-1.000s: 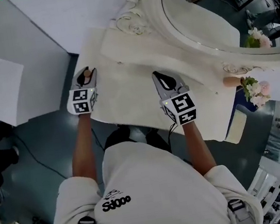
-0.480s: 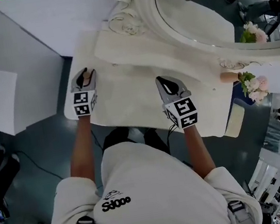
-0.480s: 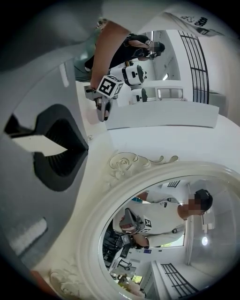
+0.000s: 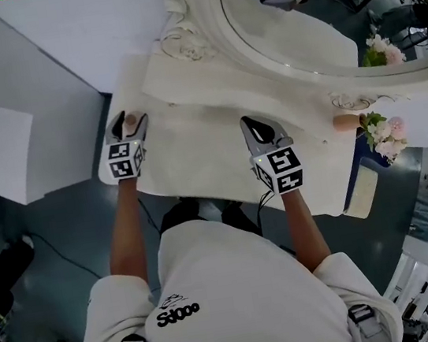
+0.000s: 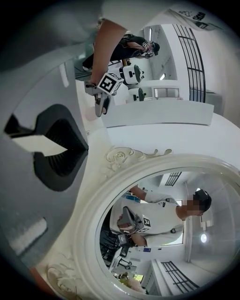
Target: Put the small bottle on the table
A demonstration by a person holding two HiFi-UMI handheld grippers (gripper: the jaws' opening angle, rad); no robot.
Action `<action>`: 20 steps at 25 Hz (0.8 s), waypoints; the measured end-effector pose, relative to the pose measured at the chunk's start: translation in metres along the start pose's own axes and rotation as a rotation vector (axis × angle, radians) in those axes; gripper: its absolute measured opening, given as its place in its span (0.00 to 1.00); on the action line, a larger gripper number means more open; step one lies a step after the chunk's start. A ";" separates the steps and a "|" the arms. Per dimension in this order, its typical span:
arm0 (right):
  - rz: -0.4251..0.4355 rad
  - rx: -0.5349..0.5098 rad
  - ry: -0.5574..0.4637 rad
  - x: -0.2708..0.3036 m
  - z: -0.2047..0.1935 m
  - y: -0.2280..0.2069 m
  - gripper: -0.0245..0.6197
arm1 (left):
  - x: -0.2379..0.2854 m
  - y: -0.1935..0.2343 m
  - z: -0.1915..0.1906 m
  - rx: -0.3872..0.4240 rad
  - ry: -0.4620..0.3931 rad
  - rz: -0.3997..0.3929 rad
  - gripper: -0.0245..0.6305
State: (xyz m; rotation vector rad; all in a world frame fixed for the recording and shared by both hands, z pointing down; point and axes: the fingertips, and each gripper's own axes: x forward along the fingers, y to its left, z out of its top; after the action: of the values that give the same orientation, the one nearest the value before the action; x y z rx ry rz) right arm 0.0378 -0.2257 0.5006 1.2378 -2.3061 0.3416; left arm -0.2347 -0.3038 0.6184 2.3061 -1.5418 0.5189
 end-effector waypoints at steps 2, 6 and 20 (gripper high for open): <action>0.001 0.001 -0.007 -0.003 0.001 -0.007 0.04 | -0.006 -0.004 0.007 0.011 -0.013 0.003 0.50; 0.007 -0.009 -0.026 -0.012 0.005 -0.015 0.04 | -0.021 -0.009 0.021 0.000 -0.040 0.021 0.51; 0.080 -0.146 -0.165 -0.038 0.064 -0.033 0.04 | -0.107 -0.036 0.115 0.042 -0.212 0.117 0.06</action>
State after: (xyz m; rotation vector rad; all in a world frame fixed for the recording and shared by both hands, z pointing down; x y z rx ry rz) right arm 0.0630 -0.2450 0.4252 1.1416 -2.4763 0.0983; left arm -0.2252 -0.2558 0.4652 2.3775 -1.7876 0.3460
